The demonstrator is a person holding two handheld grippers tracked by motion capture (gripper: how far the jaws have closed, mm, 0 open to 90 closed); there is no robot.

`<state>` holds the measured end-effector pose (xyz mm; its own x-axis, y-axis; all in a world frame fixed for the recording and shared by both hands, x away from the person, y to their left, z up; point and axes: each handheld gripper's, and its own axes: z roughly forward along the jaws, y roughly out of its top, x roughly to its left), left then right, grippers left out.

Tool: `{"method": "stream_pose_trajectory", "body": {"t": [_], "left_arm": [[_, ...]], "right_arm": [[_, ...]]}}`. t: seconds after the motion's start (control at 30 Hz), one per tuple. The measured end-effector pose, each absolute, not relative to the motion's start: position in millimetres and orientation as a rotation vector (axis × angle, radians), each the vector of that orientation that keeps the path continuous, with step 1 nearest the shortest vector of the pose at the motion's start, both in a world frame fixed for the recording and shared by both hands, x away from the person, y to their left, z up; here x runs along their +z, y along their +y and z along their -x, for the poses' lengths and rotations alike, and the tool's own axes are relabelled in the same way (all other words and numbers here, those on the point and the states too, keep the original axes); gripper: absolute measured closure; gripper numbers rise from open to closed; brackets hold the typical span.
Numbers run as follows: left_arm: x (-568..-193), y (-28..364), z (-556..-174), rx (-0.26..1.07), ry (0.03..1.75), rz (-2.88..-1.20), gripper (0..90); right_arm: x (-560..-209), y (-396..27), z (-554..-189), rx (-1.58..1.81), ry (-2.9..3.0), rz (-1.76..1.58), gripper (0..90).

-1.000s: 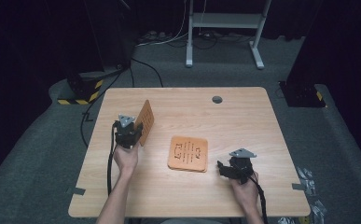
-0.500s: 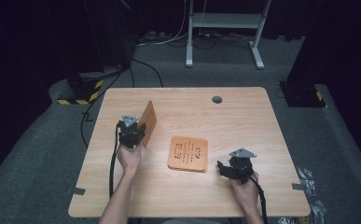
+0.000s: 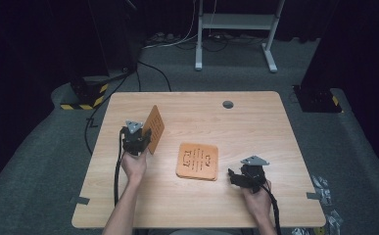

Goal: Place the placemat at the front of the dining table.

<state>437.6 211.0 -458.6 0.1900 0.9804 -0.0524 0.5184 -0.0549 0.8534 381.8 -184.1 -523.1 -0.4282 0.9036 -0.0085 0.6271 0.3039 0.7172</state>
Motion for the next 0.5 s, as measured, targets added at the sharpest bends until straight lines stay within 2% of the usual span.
{"method": "stream_pose_trajectory", "body": {"t": [0.5], "left_arm": [[-462.3,218.4,-435.1,0.782,1.46,-1.709,73.4]], "right_arm": [[-523.1,-184.1,-381.8,0.908,2.165,-1.365,25.2]]}}
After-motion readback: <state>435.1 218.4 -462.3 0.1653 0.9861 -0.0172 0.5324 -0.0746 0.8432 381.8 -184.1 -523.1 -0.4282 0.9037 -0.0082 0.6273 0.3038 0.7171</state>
